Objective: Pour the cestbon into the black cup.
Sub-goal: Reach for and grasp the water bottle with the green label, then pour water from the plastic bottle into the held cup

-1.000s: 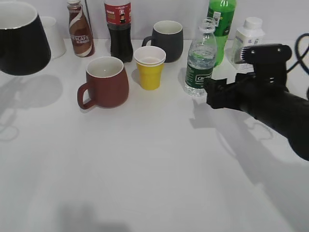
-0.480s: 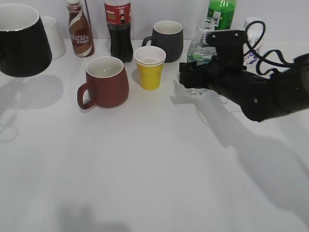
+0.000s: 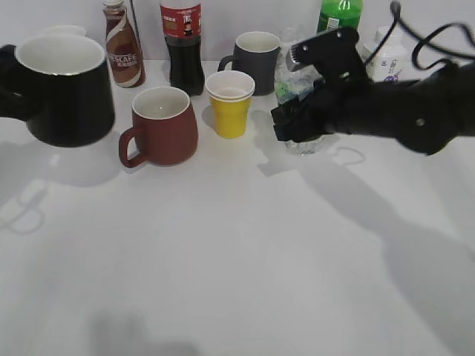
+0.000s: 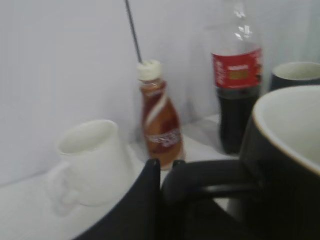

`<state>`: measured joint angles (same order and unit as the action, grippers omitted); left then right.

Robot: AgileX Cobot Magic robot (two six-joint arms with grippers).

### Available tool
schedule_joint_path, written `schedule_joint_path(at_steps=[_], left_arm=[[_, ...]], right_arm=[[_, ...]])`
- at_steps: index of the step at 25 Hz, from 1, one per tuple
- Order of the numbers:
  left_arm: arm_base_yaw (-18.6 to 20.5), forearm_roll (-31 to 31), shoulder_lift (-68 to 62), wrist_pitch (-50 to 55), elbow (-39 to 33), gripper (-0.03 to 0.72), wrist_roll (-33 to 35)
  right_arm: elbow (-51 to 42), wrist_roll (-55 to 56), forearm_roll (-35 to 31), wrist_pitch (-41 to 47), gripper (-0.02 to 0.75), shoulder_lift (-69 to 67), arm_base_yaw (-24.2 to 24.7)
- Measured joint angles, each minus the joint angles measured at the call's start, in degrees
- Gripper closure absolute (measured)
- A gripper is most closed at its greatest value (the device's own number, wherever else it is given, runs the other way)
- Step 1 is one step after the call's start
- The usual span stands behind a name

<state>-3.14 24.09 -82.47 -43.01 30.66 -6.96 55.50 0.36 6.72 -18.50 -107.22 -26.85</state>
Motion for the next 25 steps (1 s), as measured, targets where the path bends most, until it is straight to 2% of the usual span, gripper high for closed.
schedule_joint_path(at_steps=[3,7,10,14,17,25], left_arm=[[-4.3,2.0,1.2,2.9,0.0,0.653,-3.4],[-13.0,2.9,1.7,4.7,0.0,0.654,-4.5],[-18.9,2.9,1.7,6.4,0.0,0.654,-4.6],[-24.3,1.0,1.7,9.3,0.0,0.654,-4.6],[-25.8,-0.7,1.7,10.6,0.0,0.654,-4.7],[-26.0,-1.1,1.8,12.2,-0.1,0.654,-4.5]], right_arm=[[0.0,0.0,10.2,3.3,0.278,5.7,-1.2],[0.2,-1.7,21.3,3.8,0.278,11.0,-4.3],[0.3,-6.9,25.3,3.9,0.278,12.3,-7.1],[0.3,-18.5,26.5,4.7,0.278,12.3,-9.6],[0.3,-26.4,26.7,4.8,0.278,12.3,-10.0],[0.4,-45.8,25.5,4.8,0.278,12.4,-10.0]])
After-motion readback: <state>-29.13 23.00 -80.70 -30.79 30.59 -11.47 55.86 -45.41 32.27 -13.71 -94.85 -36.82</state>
